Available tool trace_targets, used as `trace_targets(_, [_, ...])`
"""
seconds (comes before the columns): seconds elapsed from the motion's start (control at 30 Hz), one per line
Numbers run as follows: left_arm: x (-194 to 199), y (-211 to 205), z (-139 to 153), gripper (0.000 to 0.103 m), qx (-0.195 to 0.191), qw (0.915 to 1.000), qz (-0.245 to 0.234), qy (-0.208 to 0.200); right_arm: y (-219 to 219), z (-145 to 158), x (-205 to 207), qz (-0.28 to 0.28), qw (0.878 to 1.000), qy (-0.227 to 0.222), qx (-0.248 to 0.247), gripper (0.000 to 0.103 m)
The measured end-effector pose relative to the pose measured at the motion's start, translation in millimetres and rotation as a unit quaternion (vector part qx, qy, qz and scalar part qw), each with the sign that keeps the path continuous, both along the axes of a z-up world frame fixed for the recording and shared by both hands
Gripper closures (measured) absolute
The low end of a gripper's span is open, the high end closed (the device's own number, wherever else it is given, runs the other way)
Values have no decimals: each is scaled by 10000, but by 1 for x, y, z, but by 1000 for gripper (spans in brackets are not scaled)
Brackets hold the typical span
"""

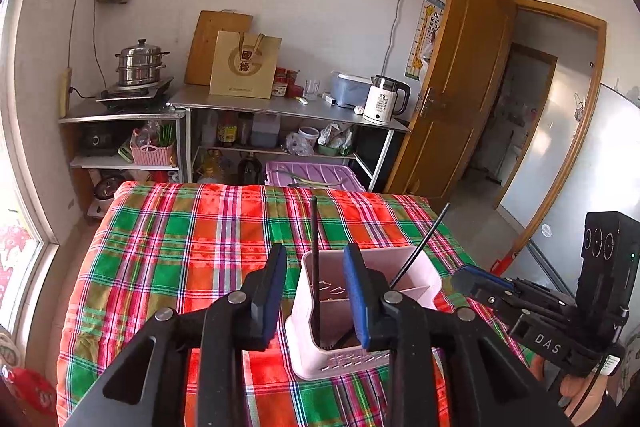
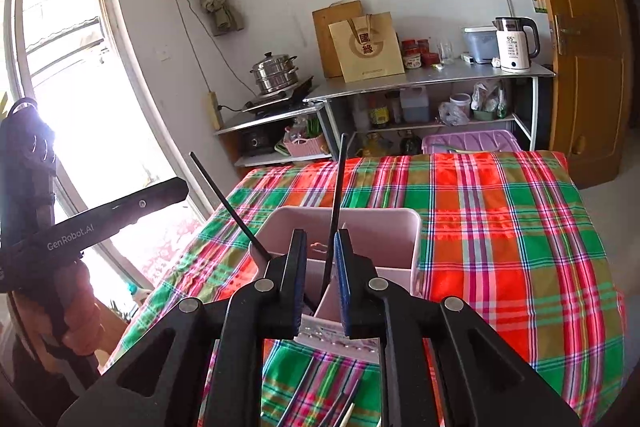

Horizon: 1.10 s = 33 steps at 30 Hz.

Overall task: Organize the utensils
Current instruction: 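Lower the chopsticks into the basket and open both grippers, then close the right gripper on a black chopstick while the left gripper grasps another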

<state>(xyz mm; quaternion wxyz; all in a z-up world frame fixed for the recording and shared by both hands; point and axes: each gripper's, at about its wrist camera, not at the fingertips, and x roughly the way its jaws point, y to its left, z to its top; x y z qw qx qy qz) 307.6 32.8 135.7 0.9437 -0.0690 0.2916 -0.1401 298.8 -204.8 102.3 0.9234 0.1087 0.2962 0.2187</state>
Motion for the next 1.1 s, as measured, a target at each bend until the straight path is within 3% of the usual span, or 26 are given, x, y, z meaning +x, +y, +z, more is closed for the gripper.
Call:
trace_targets(0.27, [-63, 8, 7, 72, 37, 9992, 113, -386, -25, 9, -52, -170, 9996, -206, -93, 88])
trace_targets(0.5, [-120, 1, -20, 72, -28, 9994, -113, -337, -35, -13, -99, -183, 9995, -155, -223, 88])
trace_targets(0.73, [-146, -14, -61, 72, -11, 9993, -364, 26, -44, -40, -125, -161, 9994, 78, -280, 88])
trace_targets(1.1, [-124, -33, -125, 72, 139, 9946, -465, 915, -55, -76, -118, -357, 9972, 549, -374, 88])
